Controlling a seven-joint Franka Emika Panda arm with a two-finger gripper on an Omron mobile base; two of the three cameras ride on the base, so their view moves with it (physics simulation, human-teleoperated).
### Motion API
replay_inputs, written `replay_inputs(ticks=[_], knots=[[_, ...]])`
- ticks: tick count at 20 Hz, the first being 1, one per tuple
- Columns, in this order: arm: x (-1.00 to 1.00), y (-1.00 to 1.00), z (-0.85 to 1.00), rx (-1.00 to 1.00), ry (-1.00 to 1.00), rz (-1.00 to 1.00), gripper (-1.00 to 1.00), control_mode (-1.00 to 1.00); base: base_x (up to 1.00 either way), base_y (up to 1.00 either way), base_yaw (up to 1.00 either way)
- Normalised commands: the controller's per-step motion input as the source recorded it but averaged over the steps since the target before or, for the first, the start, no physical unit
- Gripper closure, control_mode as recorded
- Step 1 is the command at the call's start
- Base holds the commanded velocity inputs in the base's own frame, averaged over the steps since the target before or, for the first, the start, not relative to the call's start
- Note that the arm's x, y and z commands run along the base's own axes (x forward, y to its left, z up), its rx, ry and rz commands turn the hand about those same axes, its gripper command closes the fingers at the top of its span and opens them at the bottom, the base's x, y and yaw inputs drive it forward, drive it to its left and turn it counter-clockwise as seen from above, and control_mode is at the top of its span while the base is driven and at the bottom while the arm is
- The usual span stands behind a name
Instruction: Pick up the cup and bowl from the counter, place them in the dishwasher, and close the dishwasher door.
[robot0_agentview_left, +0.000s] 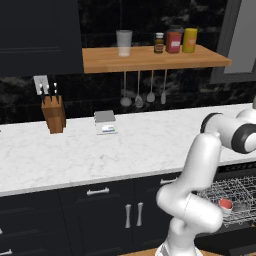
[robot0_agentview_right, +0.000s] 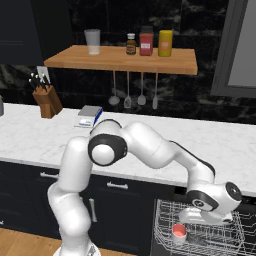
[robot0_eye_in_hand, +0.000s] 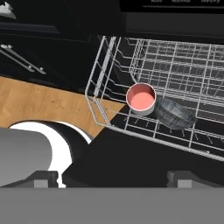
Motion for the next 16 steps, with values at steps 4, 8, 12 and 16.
replay_inputs(ticks=[4, 8, 12, 16], knots=[[-0.04, 0.06, 0.06, 0.00, 0.00, 0.00, -1.00, -1.00, 0.00, 0.00, 0.00], [-0.03, -0.17, 0.20, 0.04, 0.00, 0.00, -1.00, -1.00, 0.00, 0.00, 0.00], [-0.28, -0.08, 0.26, 0.08, -0.04, 0.00, -1.00, -1.00, 0.00, 0.00, 0.00], [-0.41, -0.38, 0.22, 0.16, -0.11, 0.00, -1.00, -1.00, 0.00, 0.00, 0.00]])
